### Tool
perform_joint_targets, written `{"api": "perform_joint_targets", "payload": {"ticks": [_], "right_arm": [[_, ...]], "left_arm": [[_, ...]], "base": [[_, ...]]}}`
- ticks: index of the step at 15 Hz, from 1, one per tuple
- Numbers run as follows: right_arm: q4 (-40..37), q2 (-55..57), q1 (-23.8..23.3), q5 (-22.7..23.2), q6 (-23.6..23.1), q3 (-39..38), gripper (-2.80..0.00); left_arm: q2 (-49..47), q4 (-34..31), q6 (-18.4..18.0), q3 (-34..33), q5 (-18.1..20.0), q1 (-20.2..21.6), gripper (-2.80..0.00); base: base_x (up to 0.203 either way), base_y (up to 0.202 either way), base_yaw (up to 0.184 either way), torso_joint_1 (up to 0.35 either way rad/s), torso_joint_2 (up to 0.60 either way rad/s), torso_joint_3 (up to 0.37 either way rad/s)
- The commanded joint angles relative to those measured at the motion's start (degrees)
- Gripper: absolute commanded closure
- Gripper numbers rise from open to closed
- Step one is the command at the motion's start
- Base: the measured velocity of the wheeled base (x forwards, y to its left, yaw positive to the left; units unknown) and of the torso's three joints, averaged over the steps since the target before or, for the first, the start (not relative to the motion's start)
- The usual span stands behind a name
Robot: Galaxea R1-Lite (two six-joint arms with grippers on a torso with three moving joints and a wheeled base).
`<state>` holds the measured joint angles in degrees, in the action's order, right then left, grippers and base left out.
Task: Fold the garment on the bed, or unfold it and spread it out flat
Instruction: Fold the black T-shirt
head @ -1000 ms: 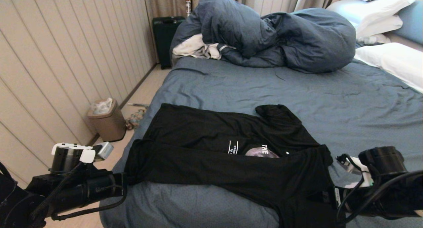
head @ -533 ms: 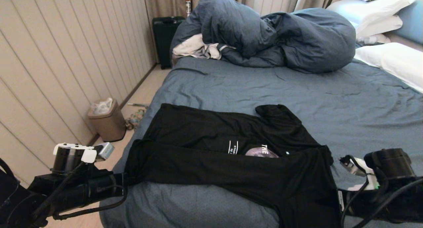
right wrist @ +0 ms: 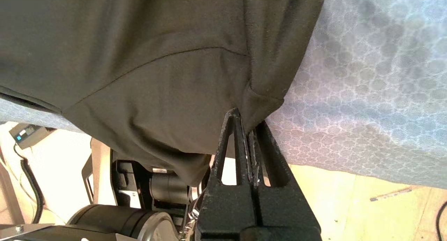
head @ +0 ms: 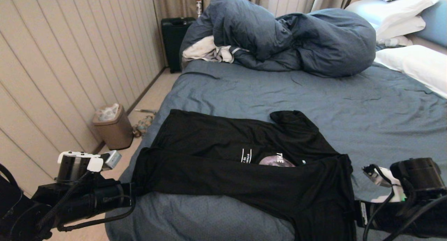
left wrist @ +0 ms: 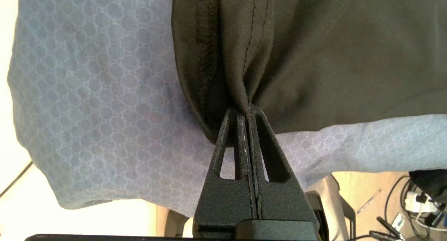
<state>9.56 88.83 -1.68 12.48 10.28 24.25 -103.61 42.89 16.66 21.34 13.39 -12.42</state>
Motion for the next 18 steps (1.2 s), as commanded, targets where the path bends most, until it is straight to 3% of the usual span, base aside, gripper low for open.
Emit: {"api": "perform_joint_targets", "payload": {"ticks": [1, 6, 8, 13, 18], "right_arm": [[-0.2, -2.3, -0.1, 0.1, 0.1, -0.1, 0.0], [-15.4, -15.7, -0.5, -0.5, -0.2, 0.2, 0.0], [-22.7, -19.1, -1.5, -0.7, -2.2, -0.2, 0.0], [-32.6, -26.6, -5.1, -2.2, -5.2, -0.8, 0.0], [-41.5, -35.3, -5.2, -2.3, -6.1, -0.9, 0.0]], "left_arm": [[1.1, 0.3, -0.1, -0.8, 0.1, -0.1, 0.0], [7.4, 0.4, -1.0, -6.9, 0.1, -0.1, 0.0], [10.2, 0.4, -2.8, -9.1, 0.0, 0.0, 0.0], [12.4, 0.5, -4.9, -15.2, -0.2, 1.4, 0.0], [15.2, 0.8, -5.5, -17.3, -0.1, 2.2, 0.0]], "base": [[0.0, 0.0, 0.0, 0.0, 0.0, 0.0], [0.0, 0.0, 0.0, 0.0, 0.0, 0.0], [0.0, 0.0, 0.0, 0.0, 0.0, 0.0], [0.0, 0.0, 0.0, 0.0, 0.0, 0.0], [0.0, 0.0, 0.0, 0.0, 0.0, 0.0]]}}
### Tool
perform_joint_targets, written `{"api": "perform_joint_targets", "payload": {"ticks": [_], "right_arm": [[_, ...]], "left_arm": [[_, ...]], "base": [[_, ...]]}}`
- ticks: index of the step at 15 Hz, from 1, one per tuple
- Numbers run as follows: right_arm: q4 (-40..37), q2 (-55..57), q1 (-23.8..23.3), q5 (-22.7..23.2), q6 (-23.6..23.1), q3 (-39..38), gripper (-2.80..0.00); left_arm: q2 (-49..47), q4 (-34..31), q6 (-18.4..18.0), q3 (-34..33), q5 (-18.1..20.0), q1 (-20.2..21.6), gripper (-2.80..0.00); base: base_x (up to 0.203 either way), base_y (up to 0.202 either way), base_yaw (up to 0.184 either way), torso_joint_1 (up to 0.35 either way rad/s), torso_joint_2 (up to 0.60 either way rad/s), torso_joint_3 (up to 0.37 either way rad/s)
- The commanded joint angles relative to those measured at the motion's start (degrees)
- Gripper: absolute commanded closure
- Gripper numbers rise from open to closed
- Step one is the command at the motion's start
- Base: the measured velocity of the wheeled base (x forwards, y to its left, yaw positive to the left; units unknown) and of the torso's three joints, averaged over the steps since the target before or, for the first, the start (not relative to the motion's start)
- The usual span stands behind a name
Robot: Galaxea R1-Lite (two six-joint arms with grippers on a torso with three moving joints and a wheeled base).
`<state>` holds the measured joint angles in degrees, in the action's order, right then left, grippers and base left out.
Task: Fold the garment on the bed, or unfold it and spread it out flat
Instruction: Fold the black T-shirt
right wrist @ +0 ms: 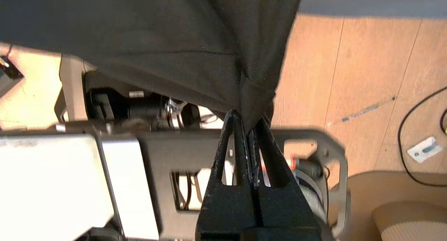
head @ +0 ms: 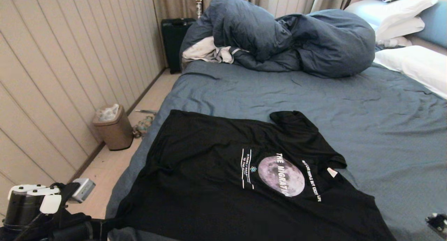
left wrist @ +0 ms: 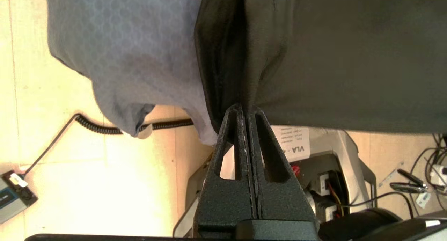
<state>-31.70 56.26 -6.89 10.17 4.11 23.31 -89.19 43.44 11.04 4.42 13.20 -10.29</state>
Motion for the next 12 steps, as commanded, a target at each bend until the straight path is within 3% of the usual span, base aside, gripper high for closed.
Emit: {"api": "perform_joint_targets", "payload": {"ticks": [1, 7, 12], "right_arm": [[-2.3, -4.6, 0.2, 0.0, 0.0, 0.3, 0.0], [-6.9, -9.9, 0.6, -1.0, -0.1, 2.1, 0.0], [-6.8, -2.6, 0.5, -1.0, -0.2, 12.4, 0.0]], "left_arm": [[1.2, 0.3, 0.0, -0.8, 0.1, 0.4, 0.0], [6.2, 0.2, -0.8, -2.1, 0.1, 1.2, 0.0], [7.9, -4.3, -1.4, 8.1, 0.4, 4.9, 0.0]], "base": [[0.0, 0.0, 0.0, 0.0, 0.0, 0.0], [0.0, 0.0, 0.0, 0.0, 0.0, 0.0], [0.0, 0.0, 0.0, 0.0, 0.0, 0.0]]}}
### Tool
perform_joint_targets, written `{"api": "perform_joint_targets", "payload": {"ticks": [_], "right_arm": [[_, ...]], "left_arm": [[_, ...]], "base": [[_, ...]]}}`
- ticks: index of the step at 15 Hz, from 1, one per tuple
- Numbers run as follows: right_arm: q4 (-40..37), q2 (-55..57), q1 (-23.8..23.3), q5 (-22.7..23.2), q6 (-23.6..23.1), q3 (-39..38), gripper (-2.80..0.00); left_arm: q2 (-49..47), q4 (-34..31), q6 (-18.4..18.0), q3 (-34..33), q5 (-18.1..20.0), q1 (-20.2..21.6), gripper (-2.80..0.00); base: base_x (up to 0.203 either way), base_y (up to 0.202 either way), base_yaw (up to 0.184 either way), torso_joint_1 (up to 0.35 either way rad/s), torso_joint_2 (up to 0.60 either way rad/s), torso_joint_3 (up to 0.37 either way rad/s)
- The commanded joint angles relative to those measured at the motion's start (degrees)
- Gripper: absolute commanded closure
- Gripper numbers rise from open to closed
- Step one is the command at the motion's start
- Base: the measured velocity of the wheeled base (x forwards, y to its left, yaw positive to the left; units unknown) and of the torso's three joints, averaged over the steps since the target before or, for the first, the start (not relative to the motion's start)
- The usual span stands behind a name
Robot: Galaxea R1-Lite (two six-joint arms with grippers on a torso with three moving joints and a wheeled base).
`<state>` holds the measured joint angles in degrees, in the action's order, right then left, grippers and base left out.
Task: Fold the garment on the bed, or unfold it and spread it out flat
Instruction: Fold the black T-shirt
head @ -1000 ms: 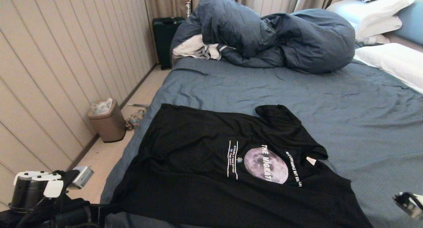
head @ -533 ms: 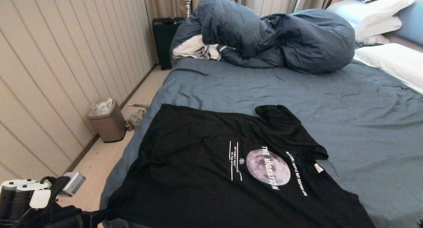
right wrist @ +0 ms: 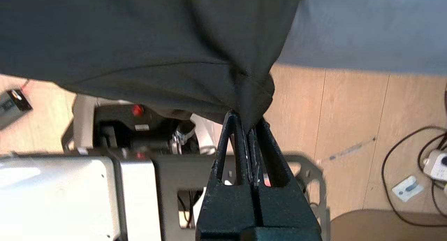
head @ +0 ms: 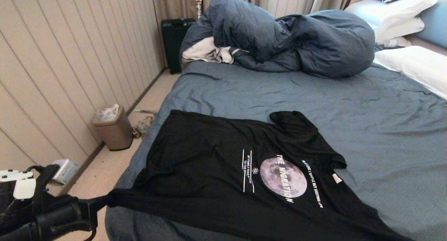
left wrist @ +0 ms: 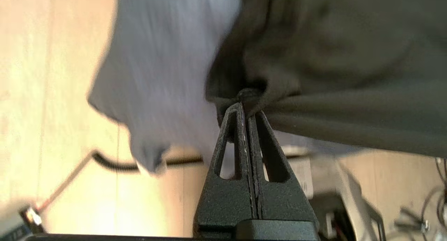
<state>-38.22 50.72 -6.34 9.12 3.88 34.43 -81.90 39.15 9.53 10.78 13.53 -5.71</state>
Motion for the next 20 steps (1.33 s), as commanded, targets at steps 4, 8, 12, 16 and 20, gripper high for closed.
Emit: {"api": "perform_joint_targets", "payload": {"ticks": [4, 8, 12, 16, 20], "right_arm": [[6.2, 17.6, -0.2, 0.4, 0.1, 6.0, 0.0], [14.6, 35.7, -0.4, 0.5, 0.3, 11.0, 0.0], [19.2, 47.7, -0.4, 0.5, 0.8, 19.5, 0.0], [19.7, 54.2, 1.7, 0.3, 1.0, 25.4, 0.0], [19.8, 56.3, 2.1, 0.1, 1.0, 26.9, 0.0]], "left_arm": [[-2.1, -13.0, 0.0, 15.0, 2.8, 0.4, 0.0], [-14.0, -14.9, -0.4, 23.1, 3.9, 0.4, 0.0], [-24.4, -14.7, -0.7, 32.1, 3.9, 0.4, 0.0], [-30.2, -14.6, -2.4, 35.5, 3.7, 0.4, 0.0], [-32.3, -14.5, -3.5, 35.4, 3.5, 1.1, 0.0]], "base": [[0.0, 0.0, 0.0, 0.0, 0.0, 0.0], [0.0, 0.0, 0.0, 0.0, 0.0, 0.0], [0.0, 0.0, 0.0, 0.0, 0.0, 0.0], [0.0, 0.0, 0.0, 0.0, 0.0, 0.0], [0.0, 0.0, 0.0, 0.0, 0.0, 0.0]]}}
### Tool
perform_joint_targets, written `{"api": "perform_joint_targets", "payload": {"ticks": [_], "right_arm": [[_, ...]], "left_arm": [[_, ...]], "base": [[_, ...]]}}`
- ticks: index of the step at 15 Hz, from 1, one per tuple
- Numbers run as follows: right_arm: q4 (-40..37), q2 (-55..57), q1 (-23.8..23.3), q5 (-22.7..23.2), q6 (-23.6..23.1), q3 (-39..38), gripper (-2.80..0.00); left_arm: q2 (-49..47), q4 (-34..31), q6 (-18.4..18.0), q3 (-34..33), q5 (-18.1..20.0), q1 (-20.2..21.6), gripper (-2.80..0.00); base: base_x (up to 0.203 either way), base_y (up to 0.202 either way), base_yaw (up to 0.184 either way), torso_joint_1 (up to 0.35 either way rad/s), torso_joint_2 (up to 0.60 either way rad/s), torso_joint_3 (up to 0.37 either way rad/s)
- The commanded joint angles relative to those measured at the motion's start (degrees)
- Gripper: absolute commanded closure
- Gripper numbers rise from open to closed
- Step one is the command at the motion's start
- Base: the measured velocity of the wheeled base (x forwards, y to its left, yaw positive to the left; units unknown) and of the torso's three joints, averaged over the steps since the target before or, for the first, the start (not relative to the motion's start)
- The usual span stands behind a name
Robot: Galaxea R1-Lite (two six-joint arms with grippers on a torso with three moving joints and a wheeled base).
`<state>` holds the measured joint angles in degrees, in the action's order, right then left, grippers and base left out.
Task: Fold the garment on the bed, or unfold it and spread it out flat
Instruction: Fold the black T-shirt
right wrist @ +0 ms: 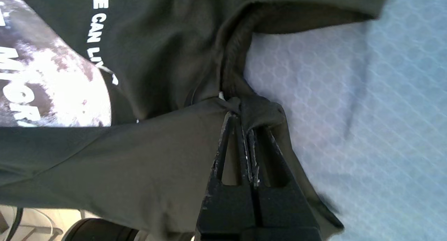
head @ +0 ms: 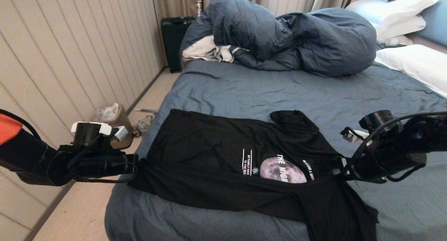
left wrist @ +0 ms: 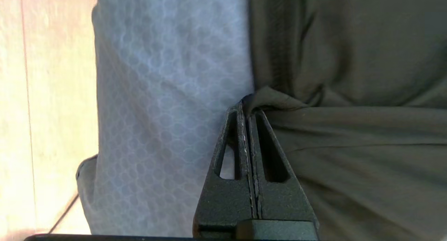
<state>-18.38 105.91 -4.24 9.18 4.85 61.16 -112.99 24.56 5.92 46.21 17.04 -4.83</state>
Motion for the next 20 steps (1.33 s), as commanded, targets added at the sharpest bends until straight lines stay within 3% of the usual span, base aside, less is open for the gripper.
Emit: {"api": "perform_joint_targets", "payload": {"ticks": [1, 2, 3, 4, 12, 17, 18, 20], "right_arm": [[-0.1, 1.6, 0.0, 0.0, 0.0, 0.2, 0.0], [-0.1, 1.8, 0.0, 0.0, 0.0, 0.3, 0.0], [-0.2, 1.8, 0.1, -0.1, 0.0, 0.1, -2.8], [-0.2, 1.6, 0.3, -0.7, 0.0, -0.2, -2.8], [-0.1, -2.9, -0.1, -1.1, 0.9, -0.2, -2.8], [-0.4, -7.5, -3.3, -1.0, 0.3, -1.7, -2.8], [-0.3, -8.7, -4.0, -1.0, 0.1, -2.6, 0.0], [-0.4, -12.8, -4.5, -0.9, -0.5, -6.0, 0.0]], "left_arm": [[-1.3, 0.0, -0.1, -0.1, 0.1, 0.4, 0.0], [-1.3, 0.0, -0.2, 0.0, 0.2, 0.5, 0.0], [-1.2, 0.0, -0.2, -0.4, 0.1, 0.5, 0.0], [-1.2, 0.2, -0.2, -0.7, 0.0, 0.5, -2.8], [9.4, 3.4, 0.2, -6.6, 0.3, 0.9, -2.8], [14.4, 3.5, 0.2, -10.4, 0.3, 4.8, -2.8], [15.7, 3.2, 0.2, -11.8, -0.1, 5.8, 0.0], [19.0, 3.3, 0.1, -15.0, -0.3, 7.8, 0.0]], "base": [[0.0, 0.0, 0.0, 0.0, 0.0, 0.0], [0.0, 0.0, 0.0, 0.0, 0.0, 0.0], [0.0, 0.0, 0.0, 0.0, 0.0, 0.0], [0.0, 0.0, 0.0, 0.0, 0.0, 0.0], [0.0, 0.0, 0.0, 0.0, 0.0, 0.0], [0.0, 0.0, 0.0, 0.0, 0.0, 0.0], [0.0, 0.0, 0.0, 0.0, 0.0, 0.0], [0.0, 0.0, 0.0, 0.0, 0.0, 0.0]]}}
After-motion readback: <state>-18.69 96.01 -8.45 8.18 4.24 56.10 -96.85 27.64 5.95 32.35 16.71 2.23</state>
